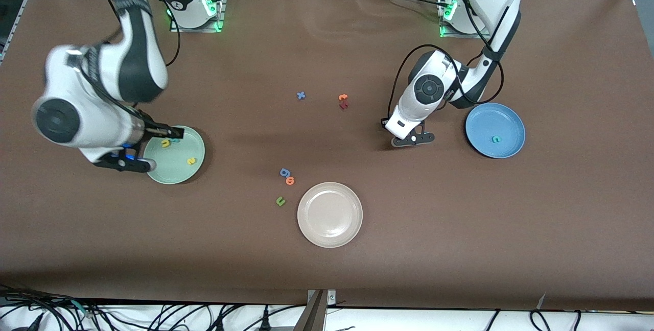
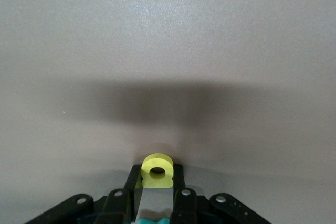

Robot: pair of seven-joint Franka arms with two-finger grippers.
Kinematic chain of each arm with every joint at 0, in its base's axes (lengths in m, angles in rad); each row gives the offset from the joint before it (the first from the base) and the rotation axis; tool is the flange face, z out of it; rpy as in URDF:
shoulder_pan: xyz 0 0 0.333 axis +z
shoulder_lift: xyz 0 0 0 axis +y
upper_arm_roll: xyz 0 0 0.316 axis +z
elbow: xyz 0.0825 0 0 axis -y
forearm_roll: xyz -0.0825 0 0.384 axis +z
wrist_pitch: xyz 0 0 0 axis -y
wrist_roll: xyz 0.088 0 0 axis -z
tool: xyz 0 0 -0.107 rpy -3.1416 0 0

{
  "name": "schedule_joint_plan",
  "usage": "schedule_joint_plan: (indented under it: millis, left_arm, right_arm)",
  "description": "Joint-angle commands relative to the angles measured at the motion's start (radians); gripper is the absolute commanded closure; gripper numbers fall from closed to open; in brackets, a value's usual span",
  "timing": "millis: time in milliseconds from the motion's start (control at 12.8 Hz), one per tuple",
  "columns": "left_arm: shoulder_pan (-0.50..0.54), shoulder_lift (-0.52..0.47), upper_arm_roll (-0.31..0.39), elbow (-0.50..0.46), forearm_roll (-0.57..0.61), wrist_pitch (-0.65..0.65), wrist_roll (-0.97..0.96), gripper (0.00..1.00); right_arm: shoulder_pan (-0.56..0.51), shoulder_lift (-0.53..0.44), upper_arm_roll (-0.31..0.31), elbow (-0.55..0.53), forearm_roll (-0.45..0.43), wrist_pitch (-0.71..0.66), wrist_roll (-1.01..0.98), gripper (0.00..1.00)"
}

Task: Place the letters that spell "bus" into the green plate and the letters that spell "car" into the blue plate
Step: 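Return the right arm to rest while the left gripper drops the letter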

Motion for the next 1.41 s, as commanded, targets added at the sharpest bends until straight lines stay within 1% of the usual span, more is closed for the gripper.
schedule_joint_plan:
  millis: [0,156,234,312,391,469,625,703,781,859,938,1016,1094,1172,1250,1328]
  left_arm:
    - [0.004,-0.001,0.005,0.011,-0.005,-0.002,0.016,0.98]
    - [0.006,-0.019,0.02,0.011,-0.004,-0.014,0.042,1.0]
    - [0.024,-0.042,0.023,0.01,-0.004,-0.027,0.083,0.99]
    - [0.048,-0.067,0.025,0.007,-0.004,-0.057,0.121,0.98]
    - [0.07,-0.087,0.028,0.005,-0.004,-0.098,0.182,0.98]
    - [0.102,-0.105,0.033,0.001,-0.004,-0.126,0.242,0.97]
    - [0.156,-0.131,0.059,-0.004,-0.004,-0.164,0.377,0.97]
    - [0.17,-0.141,0.081,-0.007,-0.004,-0.18,0.437,0.96]
    - [0.179,-0.151,0.12,-0.018,-0.004,-0.192,0.511,0.94]
    - [0.19,-0.161,0.156,-0.022,-0.004,-0.195,0.604,0.93]
    - [0.205,-0.164,0.201,-0.033,-0.004,-0.194,0.707,0.92]
    - [0.217,-0.165,0.244,-0.035,-0.005,-0.194,0.793,0.92]
    - [0.234,-0.165,0.272,-0.036,-0.005,-0.194,0.871,0.92]
    - [0.253,-0.165,0.292,-0.042,-0.007,-0.194,0.937,0.92]
    - [0.269,-0.165,0.298,-0.047,-0.011,-0.194,0.974,0.92]
    - [0.282,-0.165,0.296,-0.056,-0.011,-0.192,0.981,0.92]
  right_arm:
    - [-0.005,-0.128,-0.014,0.029,-0.012,-0.06,-0.027,0.0]
    - [-0.004,-0.239,-0.003,0.023,-0.077,-0.061,-0.03,0.0]
    - [-0.004,-0.271,0.0,0.023,-0.11,-0.063,-0.068,0.0]
    - [-0.008,-0.276,-0.003,0.032,-0.11,-0.072,-0.129,0.0]
    - [-0.018,-0.285,0.011,0.033,-0.112,-0.06,-0.175,0.0]
    - [-0.072,-0.288,0.078,0.033,-0.112,-0.06,-0.18,0.0]
    - [-0.276,-0.287,0.263,0.027,-0.11,-0.072,-0.183,0.0]
    - [-0.332,-0.285,0.322,0.026,-0.115,-0.064,-0.18,0.0]
    - [-0.372,-0.288,0.372,0.024,-0.139,-0.061,-0.179,0.0]
    - [-0.422,-0.296,0.44,0.009,-0.197,-0.058,-0.176,0.0]
    - [-0.486,-0.307,0.49,-0.008,-0.225,-0.046,-0.174,0.0]
    - [-0.514,-0.331,0.514,-0.038,-0.221,-0.041,-0.168,0.0]
    - [-0.537,-0.351,0.517,-0.072,-0.216,-0.012,-0.166,0.0]
    - [-0.57,-0.379,0.517,-0.113,-0.192,0.046,-0.168,0.0]
    - [-0.588,-0.412,0.517,-0.152,-0.167,0.084,-0.166,0.0]
    - [-0.597,-0.425,0.519,-0.151,-0.161,0.085,-0.169,0.0]
